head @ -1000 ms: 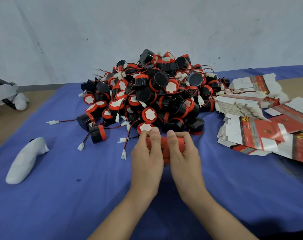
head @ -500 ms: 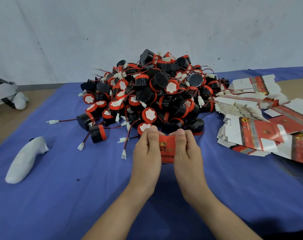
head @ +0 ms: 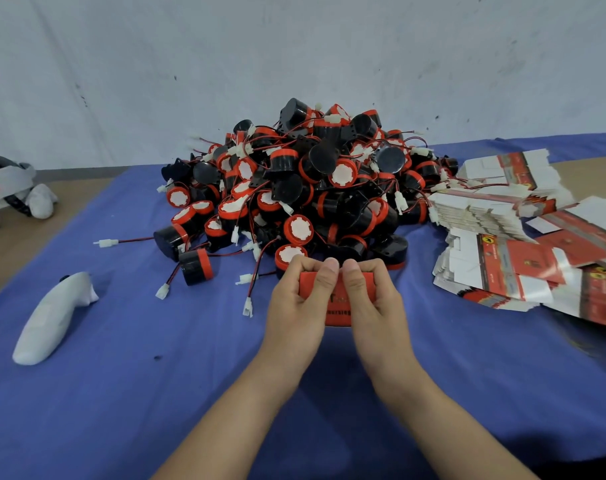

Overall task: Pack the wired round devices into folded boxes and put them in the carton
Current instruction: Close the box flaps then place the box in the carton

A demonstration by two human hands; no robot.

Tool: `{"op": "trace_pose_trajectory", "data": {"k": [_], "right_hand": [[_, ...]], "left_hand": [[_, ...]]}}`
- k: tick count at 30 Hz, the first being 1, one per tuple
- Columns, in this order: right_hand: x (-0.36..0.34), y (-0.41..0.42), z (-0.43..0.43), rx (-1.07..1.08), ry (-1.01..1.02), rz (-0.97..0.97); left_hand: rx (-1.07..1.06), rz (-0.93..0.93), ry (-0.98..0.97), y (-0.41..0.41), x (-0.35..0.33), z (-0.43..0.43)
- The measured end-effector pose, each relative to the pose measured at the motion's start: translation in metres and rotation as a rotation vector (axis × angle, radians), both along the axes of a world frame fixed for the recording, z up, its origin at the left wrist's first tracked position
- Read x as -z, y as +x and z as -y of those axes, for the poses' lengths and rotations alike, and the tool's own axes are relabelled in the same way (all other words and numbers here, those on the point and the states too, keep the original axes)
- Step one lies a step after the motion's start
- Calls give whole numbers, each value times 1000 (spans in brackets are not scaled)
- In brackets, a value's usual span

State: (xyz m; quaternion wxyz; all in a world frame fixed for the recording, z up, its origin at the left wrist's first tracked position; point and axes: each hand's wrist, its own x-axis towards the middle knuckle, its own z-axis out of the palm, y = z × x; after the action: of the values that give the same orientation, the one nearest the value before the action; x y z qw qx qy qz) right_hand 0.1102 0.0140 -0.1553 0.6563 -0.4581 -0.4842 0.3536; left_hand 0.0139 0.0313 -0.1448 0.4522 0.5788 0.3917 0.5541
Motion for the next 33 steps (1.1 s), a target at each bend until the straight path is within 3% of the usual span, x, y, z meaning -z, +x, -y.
{"op": "trace_pose_trajectory", "data": {"k": [16, 20, 26, 29, 33], "right_hand": [[2, 1, -1, 17, -92, -97], [0, 9, -7, -7, -170, -134], [-5, 21, -15, -18, -258, -281], [-5, 23, -11, -142, -114, -151], [-7, 24, -4, -285, 46, 214]], "left_hand": [[8, -9, -99, -3, 0, -4], [93, 40, -218, -10, -3, -6], [168, 22, -207, -13, -5, -5], [63, 138, -291, -14, -7, -10], [89, 236, -369, -20, -11, -13]]}}
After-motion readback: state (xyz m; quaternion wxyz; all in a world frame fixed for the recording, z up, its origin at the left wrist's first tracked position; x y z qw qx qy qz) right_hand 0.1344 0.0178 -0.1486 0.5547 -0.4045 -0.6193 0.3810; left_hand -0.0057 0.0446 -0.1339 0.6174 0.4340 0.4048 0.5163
